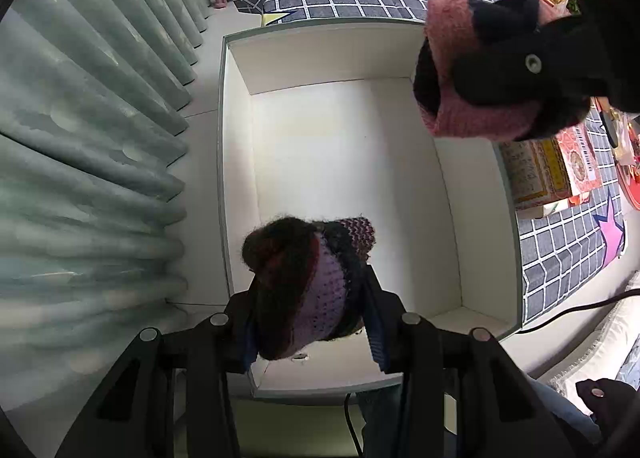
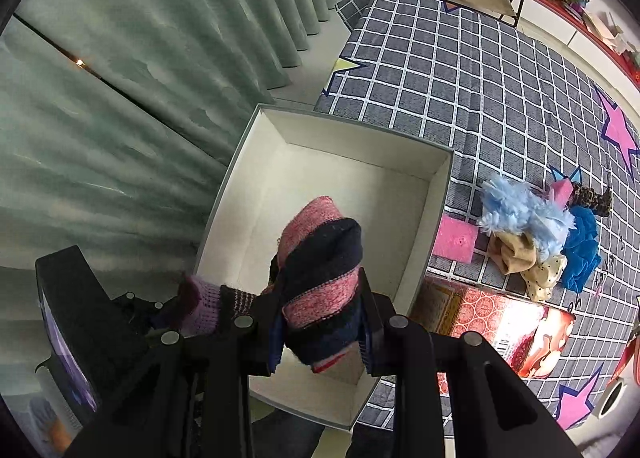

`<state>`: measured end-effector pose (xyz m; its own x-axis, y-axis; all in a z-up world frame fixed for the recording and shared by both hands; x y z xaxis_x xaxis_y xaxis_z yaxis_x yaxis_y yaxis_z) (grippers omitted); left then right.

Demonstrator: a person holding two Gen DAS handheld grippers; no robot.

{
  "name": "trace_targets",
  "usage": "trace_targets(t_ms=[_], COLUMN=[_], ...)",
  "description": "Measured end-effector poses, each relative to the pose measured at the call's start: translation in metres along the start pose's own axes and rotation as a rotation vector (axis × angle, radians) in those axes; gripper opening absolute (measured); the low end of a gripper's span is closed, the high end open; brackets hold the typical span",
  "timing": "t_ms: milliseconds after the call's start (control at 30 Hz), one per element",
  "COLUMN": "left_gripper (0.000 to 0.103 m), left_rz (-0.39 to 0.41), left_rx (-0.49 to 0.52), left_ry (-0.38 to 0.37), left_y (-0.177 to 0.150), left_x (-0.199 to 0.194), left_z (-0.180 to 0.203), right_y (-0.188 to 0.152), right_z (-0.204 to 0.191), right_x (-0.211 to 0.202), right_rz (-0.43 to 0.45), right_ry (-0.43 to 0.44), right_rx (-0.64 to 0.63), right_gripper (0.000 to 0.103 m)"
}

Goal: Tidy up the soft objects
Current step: 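Carry the glove with left tool while right tool carries the sock over the white box, then open left tool dropping the glove while right tool drops the sock into the box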

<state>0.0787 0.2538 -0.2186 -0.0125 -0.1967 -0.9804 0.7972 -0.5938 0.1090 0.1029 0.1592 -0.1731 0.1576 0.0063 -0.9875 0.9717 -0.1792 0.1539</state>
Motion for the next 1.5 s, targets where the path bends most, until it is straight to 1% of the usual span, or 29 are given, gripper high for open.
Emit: trace_targets(t_ms=[367, 700, 1100, 1500], left_gripper=[0.046, 0.046, 0.046, 0.046], left_rz=[-0.036, -0.051, -0.056, -0.079], left_rx=[0.013, 0.012, 0.005, 0.005], left_ry=[-0.015, -0.009, -0.005, -0.003], left_y=[0.004, 0.008, 0.008, 0.011], left_x=[0.009, 0.014, 0.014, 0.018], left_z=[0.001, -0.004, -0.002, 0.0], right_y=[0.005, 0.011, 0.015, 0.021], right_z=[0.005, 0.012, 0.011, 0.014], right_x=[0.007, 0.013, 0.018, 0.025], right_rz=[-0.017, -0.022, -0.031, -0.043], right_ry=[-0.011, -0.018, -0.02, -0.018], right_rx=[0.001, 0.016, 0.01, 0.014], right_gripper=[0.03, 0.03, 0.03, 0.03])
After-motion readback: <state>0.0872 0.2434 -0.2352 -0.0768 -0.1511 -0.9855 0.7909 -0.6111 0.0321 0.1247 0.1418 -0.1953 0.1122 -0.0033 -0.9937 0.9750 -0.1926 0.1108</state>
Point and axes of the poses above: each gripper's, at about its wrist camera, not at the fingertips, and x roughly the way its jaws point, z to its right, y to its top, the point moved 4 cm from there along x, roughly the way its jaws point, and after that the axes turned 10 degrees about -y, right-handed, at the moved point
